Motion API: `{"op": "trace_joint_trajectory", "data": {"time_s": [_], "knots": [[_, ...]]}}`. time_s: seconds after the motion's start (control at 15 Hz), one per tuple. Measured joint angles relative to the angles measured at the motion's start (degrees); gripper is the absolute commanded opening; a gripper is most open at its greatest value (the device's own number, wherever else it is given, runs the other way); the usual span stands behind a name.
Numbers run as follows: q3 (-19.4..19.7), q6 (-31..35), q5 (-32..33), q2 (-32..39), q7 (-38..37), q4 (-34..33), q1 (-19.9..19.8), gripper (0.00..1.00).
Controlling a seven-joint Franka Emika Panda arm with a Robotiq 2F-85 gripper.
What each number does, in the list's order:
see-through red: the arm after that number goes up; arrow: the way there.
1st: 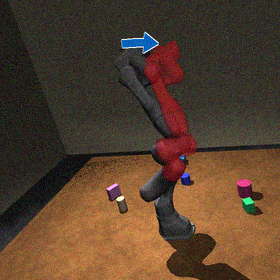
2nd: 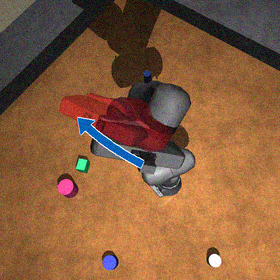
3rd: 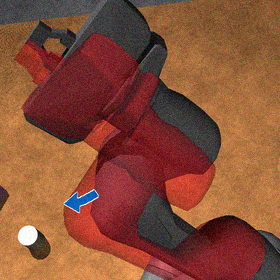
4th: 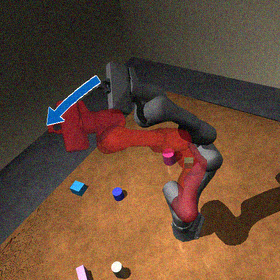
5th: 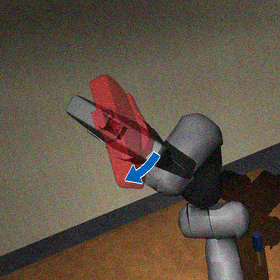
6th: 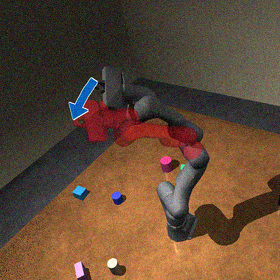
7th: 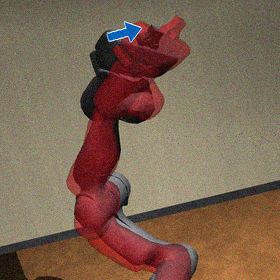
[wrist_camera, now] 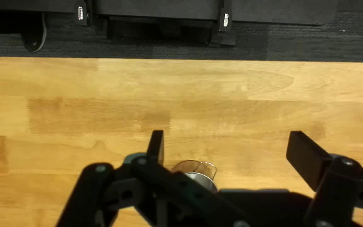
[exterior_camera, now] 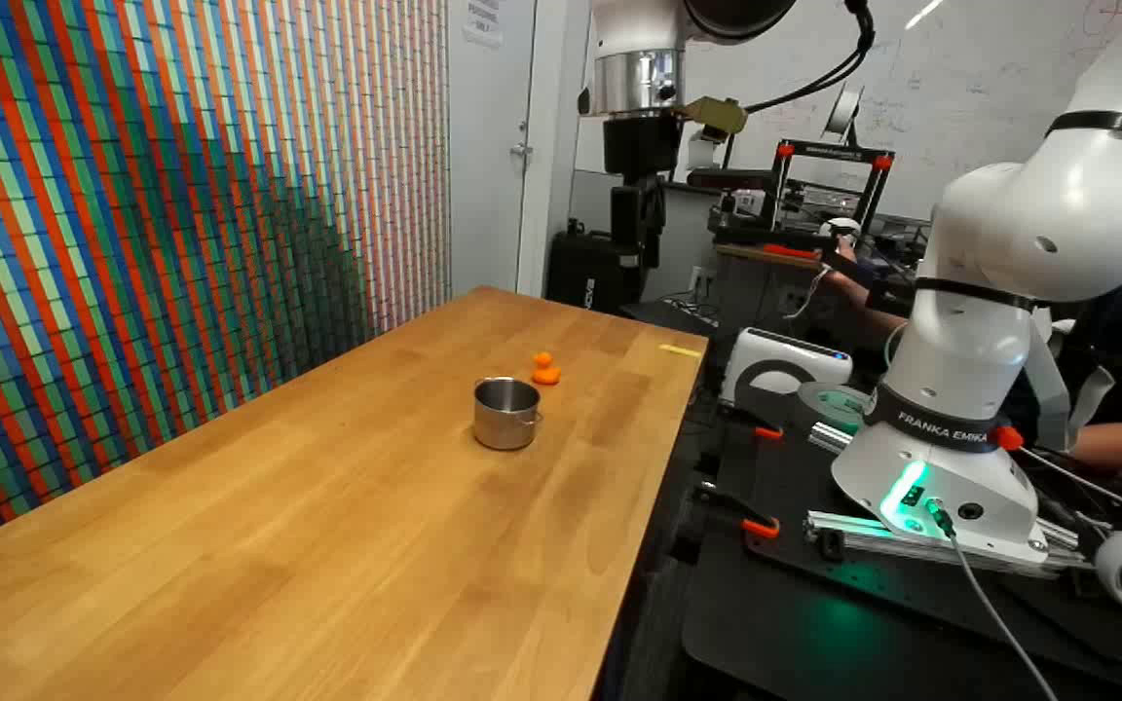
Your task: Place the orange rubber duck in the pot
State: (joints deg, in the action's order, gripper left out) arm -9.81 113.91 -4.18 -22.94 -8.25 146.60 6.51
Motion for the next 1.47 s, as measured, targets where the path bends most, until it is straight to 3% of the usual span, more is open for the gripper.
{"op": "trace_joint_trajectory", "data": {"time_s": [0.47, 0.73, 0.93, 1.2, 1.47], "knots": [[-0.13, 0.01, 0.37, 0.02, 0.20, 0.00, 0.10, 1.00], [-2.26, 2.59, 7.38, 1.10, 0.07, -1.53, 0.33, 1.00], [-1.88, 5.11, 14.26, 3.17, -0.02, -6.33, -1.00, 1.00], [1.44, 7.75, 18.87, 7.50, 0.21, -12.98, -4.54, 1.00], [6.90, 10.15, 18.21, 13.79, 2.43, -17.73, -7.06, 1.00]]}}
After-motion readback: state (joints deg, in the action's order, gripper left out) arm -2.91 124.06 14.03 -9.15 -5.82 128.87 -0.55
